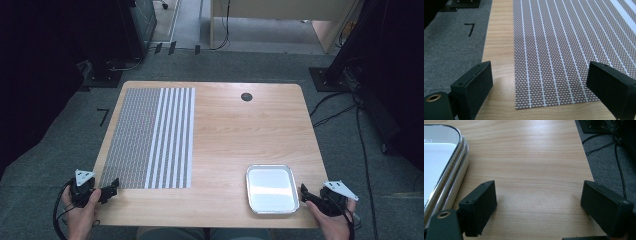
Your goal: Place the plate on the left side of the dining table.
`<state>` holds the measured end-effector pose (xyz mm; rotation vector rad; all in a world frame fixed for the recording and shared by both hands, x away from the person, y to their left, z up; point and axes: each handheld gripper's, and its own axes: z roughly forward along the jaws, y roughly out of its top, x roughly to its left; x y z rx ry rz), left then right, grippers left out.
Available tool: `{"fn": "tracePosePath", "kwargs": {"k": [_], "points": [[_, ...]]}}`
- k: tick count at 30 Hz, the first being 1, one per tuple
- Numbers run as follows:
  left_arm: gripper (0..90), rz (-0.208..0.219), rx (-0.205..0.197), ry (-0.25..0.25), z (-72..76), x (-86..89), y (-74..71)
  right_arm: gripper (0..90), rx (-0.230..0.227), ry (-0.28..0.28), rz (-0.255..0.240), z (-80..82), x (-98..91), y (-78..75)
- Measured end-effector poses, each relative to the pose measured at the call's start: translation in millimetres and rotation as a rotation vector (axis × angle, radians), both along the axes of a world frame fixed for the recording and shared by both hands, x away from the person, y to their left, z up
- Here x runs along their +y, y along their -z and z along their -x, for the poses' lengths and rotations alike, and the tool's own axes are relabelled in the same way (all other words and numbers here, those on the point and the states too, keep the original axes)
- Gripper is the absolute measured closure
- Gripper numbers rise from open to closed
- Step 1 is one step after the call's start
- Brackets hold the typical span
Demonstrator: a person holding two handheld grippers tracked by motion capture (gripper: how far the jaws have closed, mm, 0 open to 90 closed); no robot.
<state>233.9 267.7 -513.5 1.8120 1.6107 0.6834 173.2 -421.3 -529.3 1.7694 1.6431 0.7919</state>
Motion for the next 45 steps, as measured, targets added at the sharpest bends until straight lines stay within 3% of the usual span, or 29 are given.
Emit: {"fn": "tracePosePath", "kwargs": {"k": [1,4,7,10,13,18,23,25,28,36,42,45], "points": [[6.8,-0.005,-0.006,-0.01,0.1,-0.5,-0.4,13.2,0.001,-0.001,0.0,-0.1,-0.1,-0.1],[6.8,-0.08,-0.031,-0.054,1.7,-6.6,-4.2,13.6,0.004,-0.006,0.001,-0.7,-0.5,-0.4],[6.8,-0.002,-0.061,-0.047,5.3,-12.1,-15.0,14.8,0.002,-0.004,-0.001,-0.8,-0.9,-0.6],[6.8,-0.002,-0.083,-0.048,7.3,-17.9,-21.0,17.0,0.0,0.0,-0.006,-0.5,-1.8,-1.1],[6.9,0.029,-0.11,-0.024,10.6,-30.9,-28.4,18.2,-0.005,0.018,-0.062,0.1,-4.3,-3.3],[6.9,0.054,-0.105,0.019,10.0,-54.1,-31.3,18.2,-0.026,0.019,-0.058,0.2,1.1,-9.9],[6.9,0.001,-0.096,0.008,7.6,-80.4,-32.8,19.1,-0.049,0.026,-0.044,-0.2,9.2,-18.2],[6.9,0.019,-0.091,0.012,6.9,-89.0,-34.0,21.3,-0.072,0.051,-0.025,0.3,11.5,-22.1],[6.9,0.026,-0.079,0.031,5.7,-102.4,-34.7,22.6,-0.098,0.07,-0.036,0.5,12.2,-28.7],[6.9,0.042,-0.07,0.074,2.8,-134.4,-38.0,24.3,-0.103,0.056,-0.057,-0.6,16.7,-33.1],[6.9,0.055,-0.067,0.108,2.6,-159.3,-38.2,27.1,-0.131,0.04,-0.066,-1.1,24.6,-38.4],[6.9,0.069,-0.066,0.136,2.3,-180.7,-40.0,30.3,-0.152,0.035,-0.064,-0.8,28.1,-40.7]]}}
